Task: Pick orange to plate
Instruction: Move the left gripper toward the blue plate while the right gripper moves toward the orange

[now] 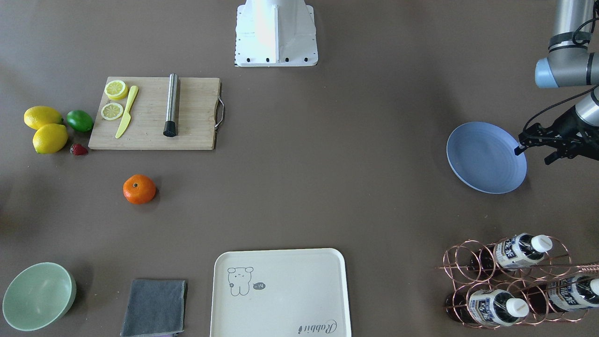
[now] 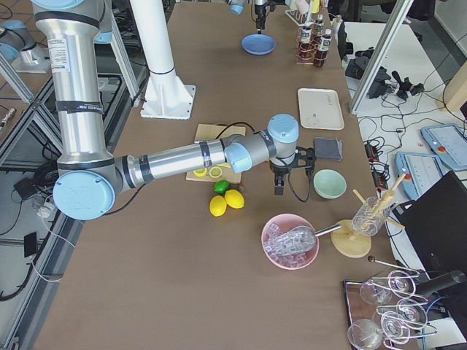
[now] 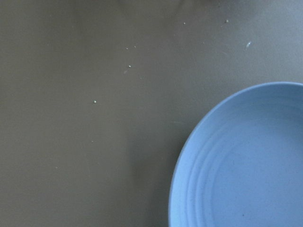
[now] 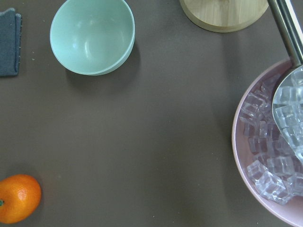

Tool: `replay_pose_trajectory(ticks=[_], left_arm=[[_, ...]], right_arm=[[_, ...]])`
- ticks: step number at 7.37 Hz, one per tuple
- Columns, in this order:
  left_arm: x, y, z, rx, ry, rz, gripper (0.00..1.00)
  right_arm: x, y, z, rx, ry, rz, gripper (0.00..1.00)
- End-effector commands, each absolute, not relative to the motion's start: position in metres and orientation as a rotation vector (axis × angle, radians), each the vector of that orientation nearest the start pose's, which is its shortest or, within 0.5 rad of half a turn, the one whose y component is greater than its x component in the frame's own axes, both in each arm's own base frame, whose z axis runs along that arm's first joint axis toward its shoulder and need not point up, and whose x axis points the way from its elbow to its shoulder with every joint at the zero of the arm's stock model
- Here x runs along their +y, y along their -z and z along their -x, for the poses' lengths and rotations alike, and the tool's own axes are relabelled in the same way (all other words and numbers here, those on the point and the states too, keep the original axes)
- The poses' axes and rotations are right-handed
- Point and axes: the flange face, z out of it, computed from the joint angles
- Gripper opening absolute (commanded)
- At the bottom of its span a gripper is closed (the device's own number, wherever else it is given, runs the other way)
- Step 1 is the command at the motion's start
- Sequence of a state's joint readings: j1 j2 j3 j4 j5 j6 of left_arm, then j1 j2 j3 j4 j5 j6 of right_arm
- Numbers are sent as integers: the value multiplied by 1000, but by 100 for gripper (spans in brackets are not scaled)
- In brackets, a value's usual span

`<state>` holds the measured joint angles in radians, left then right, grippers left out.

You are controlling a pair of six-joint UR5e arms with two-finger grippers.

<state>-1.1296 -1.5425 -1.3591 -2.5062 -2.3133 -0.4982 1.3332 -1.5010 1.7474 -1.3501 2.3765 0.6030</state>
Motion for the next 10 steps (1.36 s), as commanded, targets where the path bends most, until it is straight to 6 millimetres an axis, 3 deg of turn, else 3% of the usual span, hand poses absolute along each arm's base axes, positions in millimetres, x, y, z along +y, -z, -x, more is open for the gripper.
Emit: replay_pose_trajectory(ticks=[1, 3, 4, 5, 8, 9, 10], left_arm=[[-472, -677, -162, 934, -224, -253, 97], [-471, -685, -163, 932, -226, -247, 97], [-472, -685, -164, 937, -227, -245, 64], [-472, -684, -164, 941, -227, -242, 1], [-477, -666, -168, 966, -175, -236, 0], [-476, -652, -170, 1014, -133, -194, 0], [-474, -620, -174, 1096, -114, -149, 0]], right_arm=[[-532, -501, 71, -902, -158, -89, 100], [-533, -499, 72, -894, -167, -92, 100], [-535, -496, 73, -892, -164, -99, 100], [-534, -496, 76, -892, -158, -99, 100], [-534, -496, 79, -892, -152, -96, 100], [-534, -496, 81, -892, -150, -94, 100], [-542, -482, 89, -895, -135, -113, 100]])
